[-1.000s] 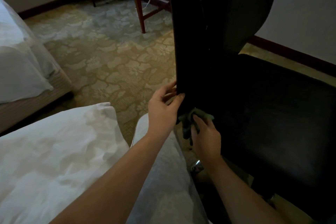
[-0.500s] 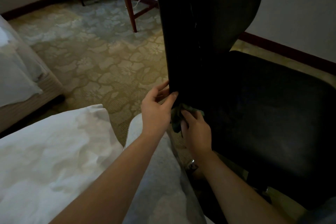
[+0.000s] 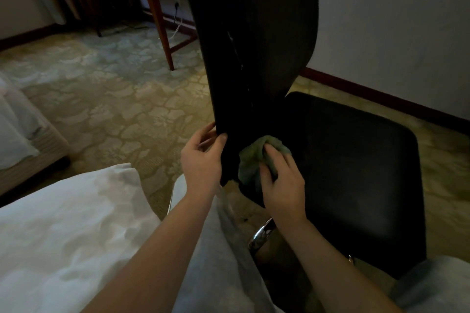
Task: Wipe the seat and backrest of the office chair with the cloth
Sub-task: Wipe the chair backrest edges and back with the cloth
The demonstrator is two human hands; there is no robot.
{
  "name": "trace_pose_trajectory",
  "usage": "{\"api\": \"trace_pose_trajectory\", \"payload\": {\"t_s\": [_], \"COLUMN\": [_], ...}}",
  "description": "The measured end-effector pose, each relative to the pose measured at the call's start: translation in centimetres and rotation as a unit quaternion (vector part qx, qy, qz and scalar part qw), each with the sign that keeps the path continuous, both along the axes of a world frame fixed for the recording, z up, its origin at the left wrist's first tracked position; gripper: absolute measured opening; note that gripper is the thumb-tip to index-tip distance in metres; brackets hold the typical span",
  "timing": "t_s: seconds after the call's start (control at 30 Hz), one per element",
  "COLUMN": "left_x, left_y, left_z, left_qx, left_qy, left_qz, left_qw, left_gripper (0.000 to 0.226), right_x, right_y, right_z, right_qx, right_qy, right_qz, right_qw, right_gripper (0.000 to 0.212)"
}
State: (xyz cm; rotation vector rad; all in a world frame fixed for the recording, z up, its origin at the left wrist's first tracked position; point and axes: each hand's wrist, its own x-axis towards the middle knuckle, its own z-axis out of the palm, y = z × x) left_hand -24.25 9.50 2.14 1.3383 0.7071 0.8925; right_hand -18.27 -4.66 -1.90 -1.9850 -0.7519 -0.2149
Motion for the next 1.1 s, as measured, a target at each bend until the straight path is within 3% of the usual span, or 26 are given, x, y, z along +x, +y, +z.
{"api": "trace_pose_trajectory", "payload": {"t_s": [0.27, 0.43, 0.57, 0.73, 0.87, 0.97, 1.1], "left_x": [0.3, 0.9, 1.1, 1.4, 2.0, 2.0, 2.2], "left_y": [-0.6, -0.1, 0.4, 1.4, 2.5, 2.9, 2.7], "left_z": [8.9, 15.0, 18.3, 20.8, 21.6, 21.6, 21.7], "left_qx": [0.029, 0.050, 0.081, 0.105, 0.125, 0.133, 0.140], "left_qy": [-0.088, -0.135, -0.147, -0.142, -0.132, -0.129, -0.136], "left_qz": [0.040, 0.059, 0.047, 0.047, 0.041, 0.034, 0.037], "left_qw": [0.995, 0.988, 0.985, 0.983, 0.983, 0.982, 0.980], "left_gripper": [0.024, 0.022, 0.024, 0.029, 0.029, 0.032, 0.031], "right_x": [2.0, 3.5, 5.3, 6.9, 7.2, 6.7, 6.4], "right_y": [0.0, 0.5, 2.1, 5.0, 7.7, 8.7, 9.0], "right_z": [8.1, 14.2, 19.8, 26.0, 27.5, 27.4, 27.3], "right_qx": [0.012, 0.083, 0.052, 0.007, -0.018, -0.003, 0.029], "right_qy": [-0.017, -0.002, -0.057, -0.107, -0.096, -0.030, -0.030], "right_qz": [0.012, 0.037, 0.040, 0.058, 0.084, 0.109, 0.103], "right_qw": [1.000, 0.996, 0.996, 0.993, 0.992, 0.994, 0.994], "right_gripper": [0.046, 0.054, 0.061, 0.054, 0.047, 0.045, 0.043]}}
